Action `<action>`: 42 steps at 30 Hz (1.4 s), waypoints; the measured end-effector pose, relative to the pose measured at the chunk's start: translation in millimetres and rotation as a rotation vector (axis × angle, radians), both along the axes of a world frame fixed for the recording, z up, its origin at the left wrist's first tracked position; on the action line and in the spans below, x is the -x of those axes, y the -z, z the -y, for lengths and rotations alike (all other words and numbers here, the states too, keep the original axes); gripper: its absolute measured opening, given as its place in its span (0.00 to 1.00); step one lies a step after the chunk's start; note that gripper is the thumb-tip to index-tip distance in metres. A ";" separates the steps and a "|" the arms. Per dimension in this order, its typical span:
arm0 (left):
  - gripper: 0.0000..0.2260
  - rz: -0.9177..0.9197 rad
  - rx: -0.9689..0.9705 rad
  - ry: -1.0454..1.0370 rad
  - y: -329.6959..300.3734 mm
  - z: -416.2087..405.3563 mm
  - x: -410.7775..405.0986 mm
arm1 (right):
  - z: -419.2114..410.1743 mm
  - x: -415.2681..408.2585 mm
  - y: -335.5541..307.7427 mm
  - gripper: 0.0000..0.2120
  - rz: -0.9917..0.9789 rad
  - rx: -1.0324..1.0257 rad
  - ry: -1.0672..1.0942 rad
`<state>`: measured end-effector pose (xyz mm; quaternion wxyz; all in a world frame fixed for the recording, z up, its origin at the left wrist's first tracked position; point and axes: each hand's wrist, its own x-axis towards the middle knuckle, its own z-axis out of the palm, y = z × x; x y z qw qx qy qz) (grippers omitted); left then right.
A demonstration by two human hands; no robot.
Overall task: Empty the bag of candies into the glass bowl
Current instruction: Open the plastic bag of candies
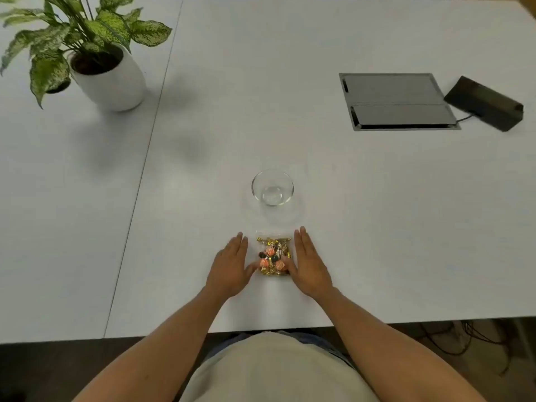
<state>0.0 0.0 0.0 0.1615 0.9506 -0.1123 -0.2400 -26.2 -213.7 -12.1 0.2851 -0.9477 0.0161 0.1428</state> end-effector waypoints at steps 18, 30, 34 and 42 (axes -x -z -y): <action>0.32 -0.382 0.667 -0.732 -11.6 35.9 -5.0 | -18.7 -9.1 -4.5 0.24 -0.026 -0.339 0.189; 0.10 -0.001 0.315 -0.443 -24.8 24.5 -7.5 | -15.9 -8.2 -20.4 0.22 0.191 -0.372 0.133; 0.08 0.054 0.308 -0.326 -22.3 20.3 -10.6 | -18.2 -13.0 -22.8 0.19 0.272 -0.350 0.083; 0.01 -0.099 0.587 -0.455 -31.5 17.2 -15.4 | -19.4 -18.8 -27.4 0.18 0.221 -0.336 0.059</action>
